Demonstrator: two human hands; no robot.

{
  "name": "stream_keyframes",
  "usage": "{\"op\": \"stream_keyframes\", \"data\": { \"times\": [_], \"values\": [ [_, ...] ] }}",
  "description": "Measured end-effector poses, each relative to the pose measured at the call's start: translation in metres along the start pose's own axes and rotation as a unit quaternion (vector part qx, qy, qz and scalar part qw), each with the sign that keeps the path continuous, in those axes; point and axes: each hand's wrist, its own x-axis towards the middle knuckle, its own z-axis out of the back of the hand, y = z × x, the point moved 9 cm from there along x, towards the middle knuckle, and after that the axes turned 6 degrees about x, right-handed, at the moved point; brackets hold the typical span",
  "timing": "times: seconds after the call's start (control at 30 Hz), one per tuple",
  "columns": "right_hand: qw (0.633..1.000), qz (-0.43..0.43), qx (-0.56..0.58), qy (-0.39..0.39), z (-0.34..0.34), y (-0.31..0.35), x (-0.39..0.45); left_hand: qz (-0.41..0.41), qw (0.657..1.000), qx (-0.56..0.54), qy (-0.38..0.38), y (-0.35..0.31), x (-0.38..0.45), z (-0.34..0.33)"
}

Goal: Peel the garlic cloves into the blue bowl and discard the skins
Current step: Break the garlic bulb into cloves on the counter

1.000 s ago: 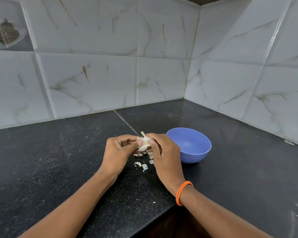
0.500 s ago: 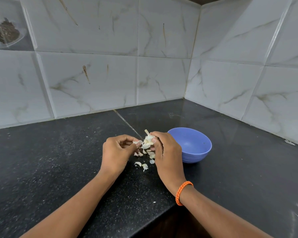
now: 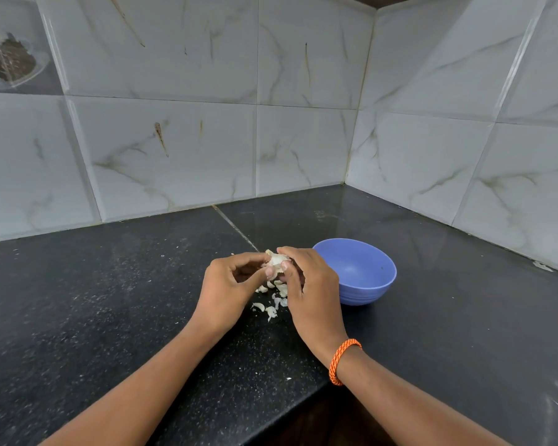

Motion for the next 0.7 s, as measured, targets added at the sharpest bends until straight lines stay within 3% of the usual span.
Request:
{"op": "stream_keyframes", "data": {
  "times": [0.2, 0.4, 0.7],
  "values": [
    [1.000, 0.009, 0.004, 0.002, 0.000, 0.003, -0.001, 0.014, 0.999, 0.017, -0.030, 0.008, 0.003, 0.007],
    [1.000, 0.008, -0.008, -0.024, 0.005, 0.003, -0.001, -0.004, 0.993, 0.116, -0.030, 0.009, 0.003, 0.008],
    [1.000, -0.002, 0.005, 0.008, -0.001, 0.001, -0.001, -0.007, 1.000, -0.022, 0.017, 0.001, 0.000, -0.004]
  ]
}}
